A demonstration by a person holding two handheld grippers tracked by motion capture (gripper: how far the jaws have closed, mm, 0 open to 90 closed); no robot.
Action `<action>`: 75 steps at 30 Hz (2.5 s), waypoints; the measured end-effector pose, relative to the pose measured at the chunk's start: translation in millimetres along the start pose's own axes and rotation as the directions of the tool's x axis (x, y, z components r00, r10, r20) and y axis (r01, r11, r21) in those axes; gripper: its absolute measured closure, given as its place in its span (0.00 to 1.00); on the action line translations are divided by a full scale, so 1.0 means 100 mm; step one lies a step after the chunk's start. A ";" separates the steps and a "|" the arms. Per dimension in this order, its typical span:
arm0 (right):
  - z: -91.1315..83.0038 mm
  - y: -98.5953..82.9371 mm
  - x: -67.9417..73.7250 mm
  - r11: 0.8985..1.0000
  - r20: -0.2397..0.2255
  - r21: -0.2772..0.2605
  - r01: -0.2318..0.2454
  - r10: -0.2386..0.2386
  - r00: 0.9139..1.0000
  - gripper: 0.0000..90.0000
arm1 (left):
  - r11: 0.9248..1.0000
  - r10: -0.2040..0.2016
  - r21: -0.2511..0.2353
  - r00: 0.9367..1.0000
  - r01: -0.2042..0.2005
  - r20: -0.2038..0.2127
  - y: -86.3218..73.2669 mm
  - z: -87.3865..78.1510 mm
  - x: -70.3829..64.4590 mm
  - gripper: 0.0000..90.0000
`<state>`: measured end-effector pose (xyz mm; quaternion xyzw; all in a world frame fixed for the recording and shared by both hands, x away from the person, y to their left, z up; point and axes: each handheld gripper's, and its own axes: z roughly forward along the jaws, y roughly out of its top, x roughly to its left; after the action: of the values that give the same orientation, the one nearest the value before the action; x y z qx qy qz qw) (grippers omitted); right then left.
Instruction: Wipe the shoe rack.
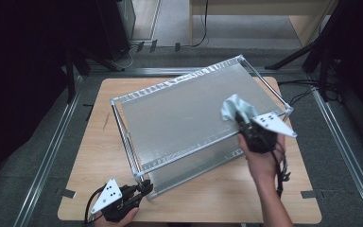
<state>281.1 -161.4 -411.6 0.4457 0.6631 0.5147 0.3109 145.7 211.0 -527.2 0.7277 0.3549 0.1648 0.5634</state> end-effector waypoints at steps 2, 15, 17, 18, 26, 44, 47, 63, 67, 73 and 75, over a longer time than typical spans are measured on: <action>-0.03 -0.02 0.27 1.000 -0.090 0.003 0.030 -0.029 0.995 0.92 | 1.000 0.004 -0.001 1.000 -0.004 -0.007 0.00 0.00 -0.01 0.87; -0.19 -0.13 0.71 0.995 -0.177 -0.086 0.059 -0.074 0.981 0.91 | 0.999 0.036 0.016 0.999 -0.035 -0.034 0.02 0.01 -0.04 0.88; -0.27 -0.15 0.42 0.994 -0.135 -0.109 -0.011 -0.003 0.991 0.91 | 0.999 0.036 0.018 0.999 -0.036 -0.035 0.02 0.01 -0.04 0.88; -0.31 -0.15 0.32 0.993 -0.122 -0.114 -0.036 0.022 0.992 0.91 | 0.999 0.036 0.018 0.999 -0.035 -0.038 0.02 0.01 -0.05 0.88; -0.69 -0.35 -0.88 0.964 0.169 -0.179 -0.196 0.226 0.959 0.91 | 0.999 0.032 0.018 0.999 -0.032 -0.038 0.02 0.01 -0.04 0.88; -0.15 -1.08 -1.11 0.971 0.265 0.100 -0.216 0.183 0.947 0.91 | 0.999 0.034 0.026 0.999 -0.034 -0.001 0.02 -0.04 0.03 0.88; -0.23 -0.94 -1.01 0.986 0.313 -0.030 -0.166 0.167 0.935 0.91 | 0.999 0.037 0.027 0.999 -0.037 -0.003 0.02 -0.05 0.03 0.88; 0.08 -1.21 -1.00 0.969 0.262 0.149 -0.197 0.153 0.953 0.90 | 0.999 0.043 0.027 0.999 -0.043 -0.001 0.02 -0.06 0.03 0.88; 0.16 -1.20 -0.82 0.975 0.159 0.162 -0.152 0.127 0.979 0.89 | 0.999 0.044 0.026 0.999 -0.044 0.003 0.02 -0.06 0.03 0.88; 0.28 -1.29 -0.69 0.963 0.109 0.260 -0.074 0.047 0.993 0.83 | 0.999 0.047 0.026 0.999 -0.047 0.003 0.02 -0.05 0.03 0.88; 0.30 -1.31 -0.74 0.949 0.147 0.300 -0.100 0.057 0.987 0.63 | 0.998 0.049 0.028 0.999 -0.049 0.002 0.02 -0.06 0.03 0.88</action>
<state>301.8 -226.5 -549.1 0.5487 0.6937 0.3859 0.2622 145.0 217.0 -524.2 0.7440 0.3389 0.1730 0.5493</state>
